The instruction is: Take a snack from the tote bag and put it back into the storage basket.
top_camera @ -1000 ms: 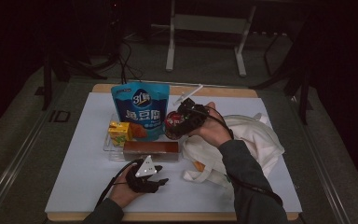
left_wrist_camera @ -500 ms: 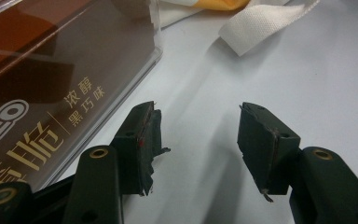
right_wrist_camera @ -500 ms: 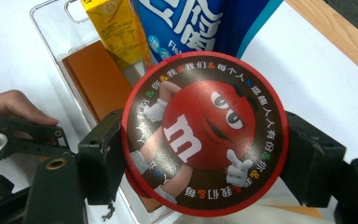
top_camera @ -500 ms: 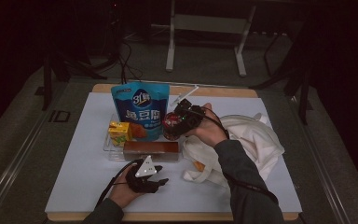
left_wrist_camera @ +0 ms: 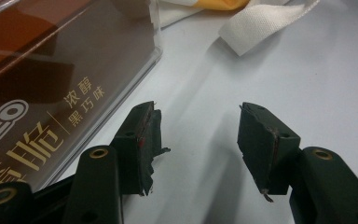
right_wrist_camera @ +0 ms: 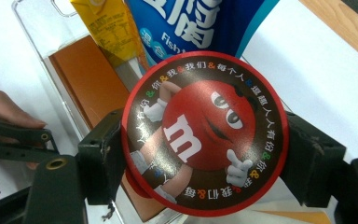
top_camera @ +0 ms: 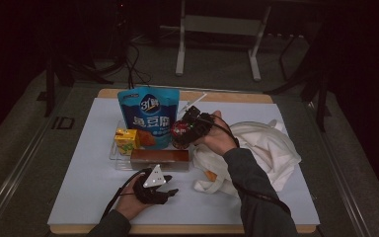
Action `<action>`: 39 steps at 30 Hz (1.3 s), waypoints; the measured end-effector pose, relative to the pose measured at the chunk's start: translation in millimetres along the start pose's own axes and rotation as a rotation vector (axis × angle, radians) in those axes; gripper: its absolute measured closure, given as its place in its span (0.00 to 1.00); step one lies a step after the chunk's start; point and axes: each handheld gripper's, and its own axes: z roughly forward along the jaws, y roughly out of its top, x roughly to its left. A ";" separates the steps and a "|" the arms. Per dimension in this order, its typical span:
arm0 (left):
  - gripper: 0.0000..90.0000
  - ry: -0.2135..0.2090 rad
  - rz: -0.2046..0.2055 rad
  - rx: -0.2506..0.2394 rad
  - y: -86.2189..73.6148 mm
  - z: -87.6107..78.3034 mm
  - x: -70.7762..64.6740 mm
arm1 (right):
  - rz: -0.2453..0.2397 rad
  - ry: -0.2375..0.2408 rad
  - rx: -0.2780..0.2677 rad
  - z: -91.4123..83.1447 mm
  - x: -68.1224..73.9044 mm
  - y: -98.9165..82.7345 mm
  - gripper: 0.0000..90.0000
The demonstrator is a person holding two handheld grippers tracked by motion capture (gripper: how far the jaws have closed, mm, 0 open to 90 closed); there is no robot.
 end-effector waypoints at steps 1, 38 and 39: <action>0.52 0.001 0.000 0.000 0.0 0.0 0.0 | 0.004 -0.001 0.002 1.3 -0.2 -0.3 0.28; 0.52 0.002 0.006 0.000 0.0 -0.1 -0.5 | 0.022 -0.065 0.004 38.4 -3.5 -9.8 0.28; 0.52 0.002 0.006 -0.001 0.0 -0.1 -0.6 | 0.020 -0.064 0.004 38.7 -3.2 -10.0 0.28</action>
